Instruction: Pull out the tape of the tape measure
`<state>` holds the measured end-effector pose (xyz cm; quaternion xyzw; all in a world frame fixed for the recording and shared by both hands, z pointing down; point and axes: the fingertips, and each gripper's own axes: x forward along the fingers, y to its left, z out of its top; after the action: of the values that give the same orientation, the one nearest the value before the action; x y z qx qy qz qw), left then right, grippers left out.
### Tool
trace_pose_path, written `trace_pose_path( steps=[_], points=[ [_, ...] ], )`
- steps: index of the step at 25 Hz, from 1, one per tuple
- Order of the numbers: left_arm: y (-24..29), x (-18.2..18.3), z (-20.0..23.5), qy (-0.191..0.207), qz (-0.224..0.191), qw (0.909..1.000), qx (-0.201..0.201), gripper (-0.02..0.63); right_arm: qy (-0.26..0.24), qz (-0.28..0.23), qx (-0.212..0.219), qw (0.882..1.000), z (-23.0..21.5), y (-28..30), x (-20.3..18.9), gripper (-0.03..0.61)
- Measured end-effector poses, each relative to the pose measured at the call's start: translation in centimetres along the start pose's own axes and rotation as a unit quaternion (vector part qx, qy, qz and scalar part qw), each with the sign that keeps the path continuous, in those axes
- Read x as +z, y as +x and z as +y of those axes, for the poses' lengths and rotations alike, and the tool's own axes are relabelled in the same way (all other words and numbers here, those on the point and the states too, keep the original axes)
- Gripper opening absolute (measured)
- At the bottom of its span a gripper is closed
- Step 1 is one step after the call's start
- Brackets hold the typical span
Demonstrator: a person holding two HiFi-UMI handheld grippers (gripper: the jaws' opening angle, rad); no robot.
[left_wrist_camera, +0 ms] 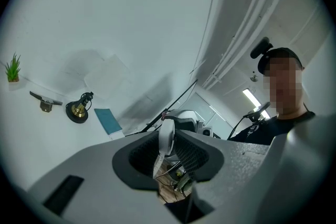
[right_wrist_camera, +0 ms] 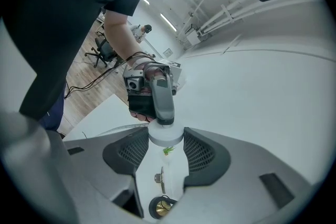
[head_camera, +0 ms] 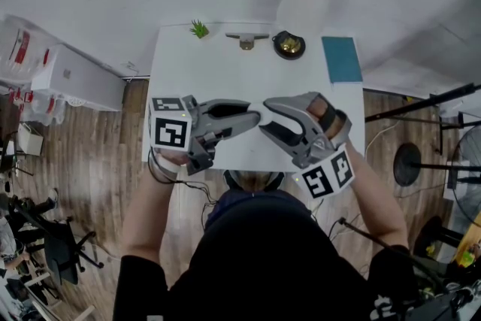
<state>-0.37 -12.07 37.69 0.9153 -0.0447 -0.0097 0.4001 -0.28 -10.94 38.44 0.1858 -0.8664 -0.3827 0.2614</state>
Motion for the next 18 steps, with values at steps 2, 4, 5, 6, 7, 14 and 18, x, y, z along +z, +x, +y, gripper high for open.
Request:
trace_pose_path(
  steps=[2, 4, 5, 6, 7, 14, 18],
  points=[
    [0.02, -0.1, 0.03, -0.001, 0.001, 1.0, -0.001, 0.092, -0.002, 0.002, 0.002, 1.0, 0.11, 0.09, -0.06, 0.215],
    [0.01, -0.13, 0.07, -0.004, -0.001, 1.0, -0.001, 0.087, 0.001, 0.002, 0.003, 1.0, 0.18, 0.1, -0.12, 0.215],
    [0.0, -0.13, 0.1, -0.005, -0.003, 1.0, 0.0, 0.084, 0.001, 0.003, 0.003, 1.0, 0.21, 0.12, -0.16, 0.215],
    [-0.02, -0.12, 0.15, -0.006, -0.003, 1.0, 0.001, 0.078, 0.001, 0.004, 0.004, 1.0, 0.21, 0.15, -0.18, 0.215],
    [-0.05, -0.11, 0.17, -0.006, -0.004, 1.0, 0.002, 0.076, 0.002, 0.005, 0.004, 1.0, 0.19, 0.17, -0.17, 0.215],
    [-0.07, -0.12, 0.0, 0.004, -0.001, 1.0, -0.003, 0.075, 0.006, 0.002, 0.008, 1.0, 0.14, 0.23, -0.11, 0.215],
    [-0.68, -0.2, -0.31, -0.016, -0.022, 0.9996, -0.006, 0.092, 0.009, 0.002, 0.012, 1.0, 0.74, -0.14, 0.52, 0.215]
  ],
)
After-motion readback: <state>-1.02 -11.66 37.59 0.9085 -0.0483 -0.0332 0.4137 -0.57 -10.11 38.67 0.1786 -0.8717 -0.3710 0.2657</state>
